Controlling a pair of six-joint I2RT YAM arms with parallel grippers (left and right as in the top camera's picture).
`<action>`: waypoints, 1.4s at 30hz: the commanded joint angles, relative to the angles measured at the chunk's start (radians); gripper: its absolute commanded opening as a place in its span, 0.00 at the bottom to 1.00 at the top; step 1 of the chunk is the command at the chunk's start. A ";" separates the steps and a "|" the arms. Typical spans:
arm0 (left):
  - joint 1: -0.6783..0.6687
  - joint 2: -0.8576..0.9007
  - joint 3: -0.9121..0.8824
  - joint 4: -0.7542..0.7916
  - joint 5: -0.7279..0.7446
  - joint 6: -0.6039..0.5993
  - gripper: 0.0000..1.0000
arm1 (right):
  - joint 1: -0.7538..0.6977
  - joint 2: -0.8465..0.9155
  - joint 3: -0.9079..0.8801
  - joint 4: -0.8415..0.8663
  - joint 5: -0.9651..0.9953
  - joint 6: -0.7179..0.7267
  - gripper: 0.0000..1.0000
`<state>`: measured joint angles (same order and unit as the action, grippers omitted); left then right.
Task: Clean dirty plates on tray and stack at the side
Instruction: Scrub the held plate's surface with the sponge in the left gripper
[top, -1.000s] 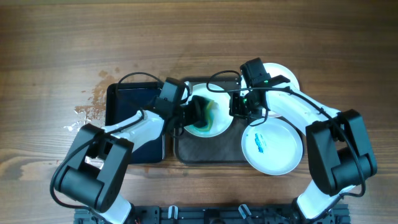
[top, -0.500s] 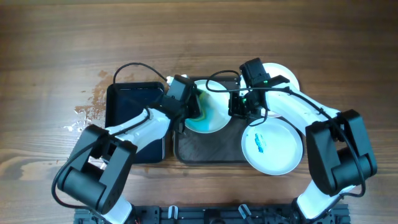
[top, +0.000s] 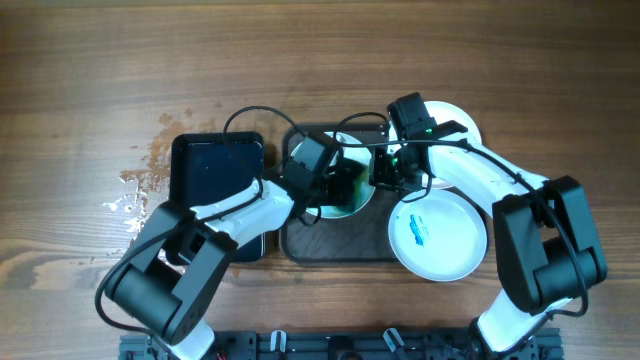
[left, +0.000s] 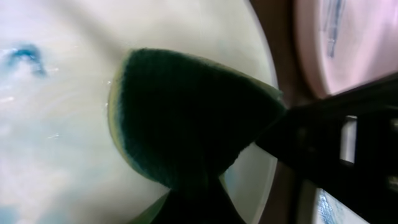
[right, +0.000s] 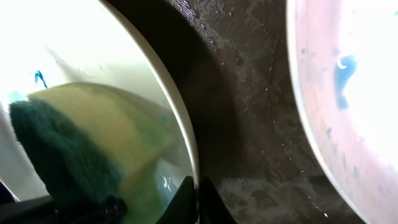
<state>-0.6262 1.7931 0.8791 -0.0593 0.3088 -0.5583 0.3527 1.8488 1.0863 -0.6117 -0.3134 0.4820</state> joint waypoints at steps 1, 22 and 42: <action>0.017 0.014 0.011 0.061 0.176 0.023 0.04 | 0.003 0.017 -0.008 -0.013 0.002 -0.003 0.05; 0.180 0.032 0.011 -0.083 0.003 0.112 0.04 | 0.003 0.017 -0.008 -0.037 0.002 -0.008 0.04; 0.153 0.032 0.017 -0.298 -0.314 -0.063 0.04 | 0.003 0.017 -0.008 -0.047 0.003 -0.008 0.04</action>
<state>-0.5301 1.7969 0.9291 -0.3191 0.3202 -0.5423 0.3641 1.8488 1.0863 -0.6563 -0.3477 0.4816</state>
